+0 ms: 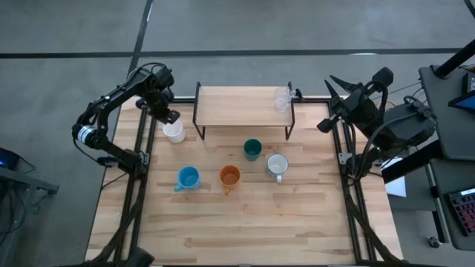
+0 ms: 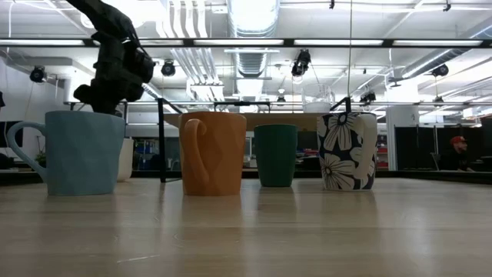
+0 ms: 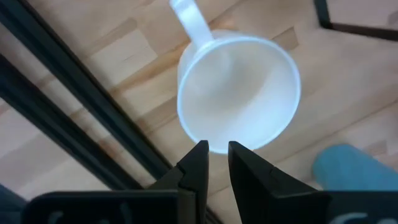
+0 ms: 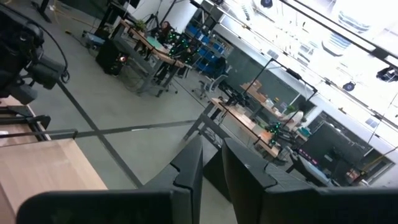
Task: Stack small to large cups/mugs on shelf
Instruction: Put the white mug on the shelf
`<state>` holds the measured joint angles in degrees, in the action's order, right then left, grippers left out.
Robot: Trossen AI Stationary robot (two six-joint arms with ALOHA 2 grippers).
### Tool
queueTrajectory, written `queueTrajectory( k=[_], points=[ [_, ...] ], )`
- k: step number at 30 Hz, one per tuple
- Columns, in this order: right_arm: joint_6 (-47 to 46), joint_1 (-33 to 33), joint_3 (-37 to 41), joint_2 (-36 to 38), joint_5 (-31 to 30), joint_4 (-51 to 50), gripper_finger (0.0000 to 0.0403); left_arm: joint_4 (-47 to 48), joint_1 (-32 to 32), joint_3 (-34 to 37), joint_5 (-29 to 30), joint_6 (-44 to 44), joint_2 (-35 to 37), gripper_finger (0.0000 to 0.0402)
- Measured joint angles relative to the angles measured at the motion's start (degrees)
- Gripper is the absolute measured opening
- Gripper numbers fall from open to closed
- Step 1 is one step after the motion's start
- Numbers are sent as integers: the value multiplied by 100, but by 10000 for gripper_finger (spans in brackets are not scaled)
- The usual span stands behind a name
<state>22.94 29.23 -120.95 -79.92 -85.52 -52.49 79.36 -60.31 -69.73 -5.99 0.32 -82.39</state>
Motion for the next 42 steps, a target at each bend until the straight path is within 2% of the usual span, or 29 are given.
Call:
queueTrajectory(
  k=[7, 20, 32, 42],
  points=[
    [0, 0, 0, 0, 2, -2, 57, -70, 0, 0, -51, -102, 0, 51],
    [-2, 0, 200, 0, 4, -1, 56, -325, -4, 284, -25, -125, 0, 106],
    [-47, 0, 216, 0, 2, 4, 56, -740, -4, 380, 54, -144, 2, 108],
    [-57, 0, 216, 0, 2, 2, 56, -840, -7, 382, 486, -125, 2, 108]
  ],
)
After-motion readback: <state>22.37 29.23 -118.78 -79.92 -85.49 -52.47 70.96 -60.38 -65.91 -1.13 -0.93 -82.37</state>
